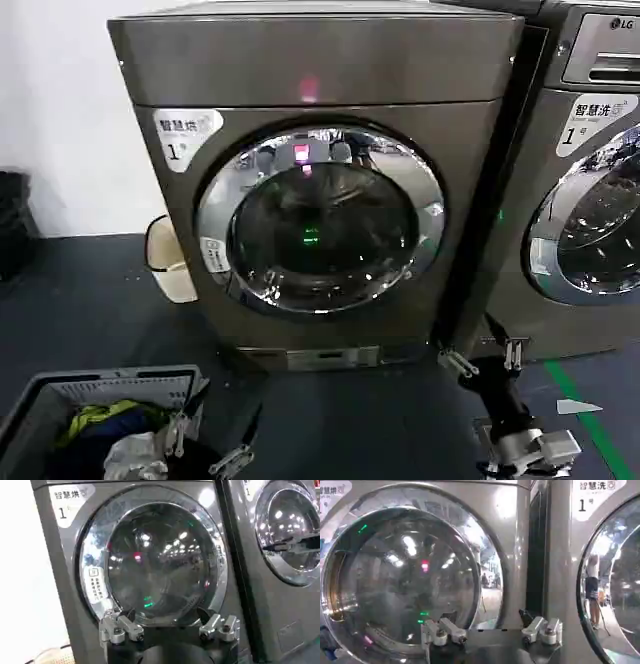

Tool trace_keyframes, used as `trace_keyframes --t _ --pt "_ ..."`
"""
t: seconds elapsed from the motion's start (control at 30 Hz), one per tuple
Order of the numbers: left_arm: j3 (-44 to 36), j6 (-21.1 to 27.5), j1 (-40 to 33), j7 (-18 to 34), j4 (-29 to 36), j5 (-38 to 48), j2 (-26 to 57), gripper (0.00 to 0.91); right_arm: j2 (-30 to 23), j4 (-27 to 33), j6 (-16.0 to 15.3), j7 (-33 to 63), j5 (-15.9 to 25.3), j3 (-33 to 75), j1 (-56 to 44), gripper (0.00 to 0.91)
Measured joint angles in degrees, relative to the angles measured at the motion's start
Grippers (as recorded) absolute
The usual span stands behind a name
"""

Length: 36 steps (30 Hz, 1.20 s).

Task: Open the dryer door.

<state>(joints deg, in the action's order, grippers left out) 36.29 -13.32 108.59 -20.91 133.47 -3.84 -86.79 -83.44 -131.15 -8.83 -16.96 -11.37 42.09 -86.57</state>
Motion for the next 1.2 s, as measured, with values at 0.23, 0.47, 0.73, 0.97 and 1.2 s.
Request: trace_keyframes --t 0.23,0.47,0.73,0.97,1.2 --pt "-0.25 -0.36 0.58 -0.45 -0.05 0.55 0.34 0.907 7.5 4.45 -3.2 -9.24 -8.5 -3.07 7.62 0.907" --pt "-0.43 -0.5 1.53 -0.31 0.32 0.44 0.63 0.907 16.51 10.52 -2.95 -11.6 -13.04 -10.66 16.99 0.907" --pt "-0.62 -0.81 1.89 -1.26 0.76 1.65 0.77 0.907 20.56 16.77 -3.25 -13.52 -13.01 -21.19 29.23 0.907" --pt "-0.47 -0.86 3.1 -0.76 1.7 2.09 1.32 0.907 19.18 21.93 -3.46 -13.63 -12.41 -30.03 38.0 0.907" --pt "-0.32 -1.17 3.25 -0.98 1.5 1.94 1.23 0.907 17.17 27.18 -3.03 -14.58 -10.97 -35.47 43.49 0.907"
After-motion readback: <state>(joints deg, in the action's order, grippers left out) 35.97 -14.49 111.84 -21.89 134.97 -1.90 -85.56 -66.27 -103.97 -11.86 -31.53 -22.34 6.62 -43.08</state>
